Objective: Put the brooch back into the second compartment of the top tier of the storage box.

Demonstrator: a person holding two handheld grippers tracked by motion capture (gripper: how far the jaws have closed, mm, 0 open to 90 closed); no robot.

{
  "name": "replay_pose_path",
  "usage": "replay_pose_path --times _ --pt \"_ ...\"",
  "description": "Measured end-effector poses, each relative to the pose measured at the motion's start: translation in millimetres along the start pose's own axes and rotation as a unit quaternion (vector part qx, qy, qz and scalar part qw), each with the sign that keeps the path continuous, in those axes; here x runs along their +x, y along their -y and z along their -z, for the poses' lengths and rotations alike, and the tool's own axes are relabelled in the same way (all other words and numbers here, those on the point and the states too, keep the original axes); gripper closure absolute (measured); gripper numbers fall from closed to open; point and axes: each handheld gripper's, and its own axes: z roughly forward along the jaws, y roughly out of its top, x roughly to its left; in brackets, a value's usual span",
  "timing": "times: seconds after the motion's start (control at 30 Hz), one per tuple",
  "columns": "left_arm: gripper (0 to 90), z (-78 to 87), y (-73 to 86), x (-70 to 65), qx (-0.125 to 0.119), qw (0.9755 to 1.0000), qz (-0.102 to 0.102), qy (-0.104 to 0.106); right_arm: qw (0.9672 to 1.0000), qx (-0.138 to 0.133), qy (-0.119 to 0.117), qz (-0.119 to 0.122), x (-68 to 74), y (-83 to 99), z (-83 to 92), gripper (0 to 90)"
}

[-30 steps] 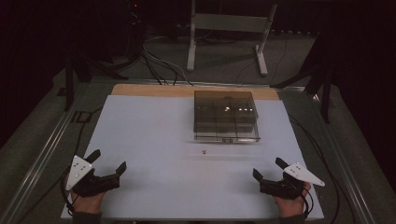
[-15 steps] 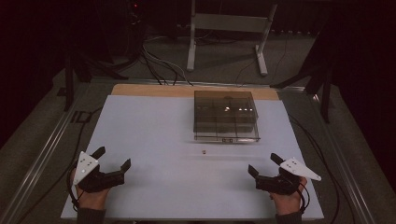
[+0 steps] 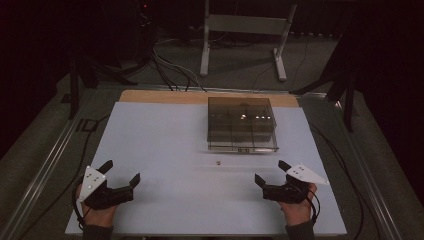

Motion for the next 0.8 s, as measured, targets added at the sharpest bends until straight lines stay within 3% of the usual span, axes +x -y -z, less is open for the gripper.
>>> replay_pose_path --times 0.8 --pt "0.3 -1.5 4.4 -5.9 0.009 0.9999 -0.010 0.000 0.9996 0.018 -0.020 0.005 22.6 -18.6 -39.7 0.2"
